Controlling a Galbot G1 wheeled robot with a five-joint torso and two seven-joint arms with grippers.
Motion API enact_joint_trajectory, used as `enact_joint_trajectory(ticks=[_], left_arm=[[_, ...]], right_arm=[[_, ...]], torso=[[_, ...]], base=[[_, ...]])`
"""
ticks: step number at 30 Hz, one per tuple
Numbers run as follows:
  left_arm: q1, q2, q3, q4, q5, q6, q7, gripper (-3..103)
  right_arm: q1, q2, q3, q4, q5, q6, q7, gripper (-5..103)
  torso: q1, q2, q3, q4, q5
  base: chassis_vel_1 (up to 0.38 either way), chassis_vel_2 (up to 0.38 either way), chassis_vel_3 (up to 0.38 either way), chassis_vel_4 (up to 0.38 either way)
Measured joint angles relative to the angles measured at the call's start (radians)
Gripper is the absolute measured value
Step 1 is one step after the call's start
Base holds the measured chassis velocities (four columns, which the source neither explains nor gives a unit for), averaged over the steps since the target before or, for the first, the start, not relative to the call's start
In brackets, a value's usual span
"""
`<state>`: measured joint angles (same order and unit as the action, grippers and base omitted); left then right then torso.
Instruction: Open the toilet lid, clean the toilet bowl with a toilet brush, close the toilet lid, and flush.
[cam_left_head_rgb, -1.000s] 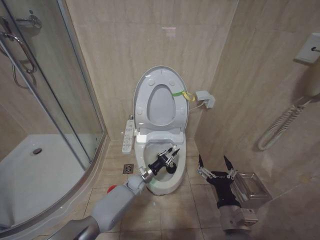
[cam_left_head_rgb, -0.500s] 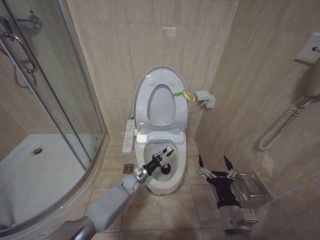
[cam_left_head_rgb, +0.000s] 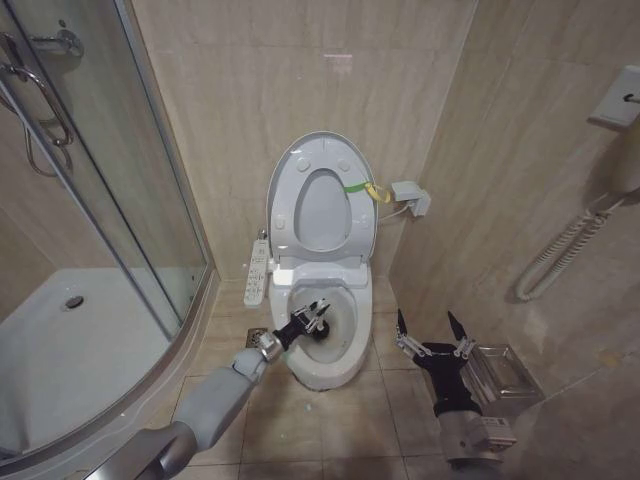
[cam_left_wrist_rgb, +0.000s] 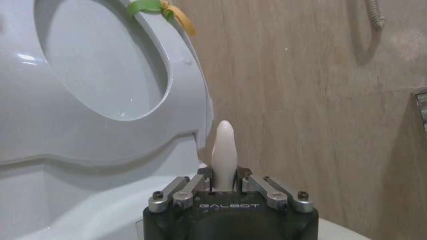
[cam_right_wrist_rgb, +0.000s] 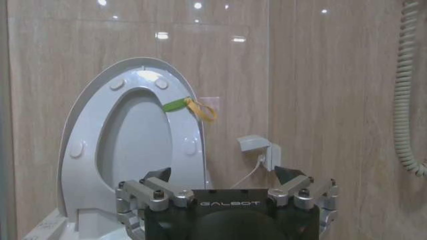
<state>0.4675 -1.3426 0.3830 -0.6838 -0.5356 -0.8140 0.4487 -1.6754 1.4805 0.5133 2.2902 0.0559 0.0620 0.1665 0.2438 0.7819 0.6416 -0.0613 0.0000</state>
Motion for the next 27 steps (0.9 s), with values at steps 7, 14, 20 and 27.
enact_joint_trajectory(ticks=[7, 14, 20, 27], left_arm=[[0.035, 0.025, 0.022, -0.164, -0.032, 0.002, -0.031, 22], [0.068, 0.058, 0.06, -0.371, -0.086, 0.038, -0.075, 22], [0.06, 0.034, 0.06, -0.234, -0.146, 0.018, -0.056, 22], [0.044, 0.028, 0.034, -0.163, -0.137, 0.001, -0.033, 22]], right_arm=[[0.0, 0.0, 0.0, 0.0, 0.0, 0.0, 0.0, 100], [0.0, 0.0, 0.0, 0.0, 0.0, 0.0, 0.0, 100], [0.0, 0.0, 0.0, 0.0, 0.0, 0.0, 0.0, 100], [0.0, 0.0, 0.0, 0.0, 0.0, 0.0, 0.0, 100]], torso=[[0.0, 0.0, 0.0, -0.0003, 0.0], [0.0, 0.0, 0.0, -0.0003, 0.0001], [0.0, 0.0, 0.0, 0.0002, 0.0], [0.0, 0.0, 0.0, 0.0001, 0.0]], base=[[0.0, 0.0, 0.0, 0.0], [0.0, 0.0, 0.0, 0.0], [0.0, 0.0, 0.0, 0.0], [0.0, 0.0, 0.0, 0.0]])
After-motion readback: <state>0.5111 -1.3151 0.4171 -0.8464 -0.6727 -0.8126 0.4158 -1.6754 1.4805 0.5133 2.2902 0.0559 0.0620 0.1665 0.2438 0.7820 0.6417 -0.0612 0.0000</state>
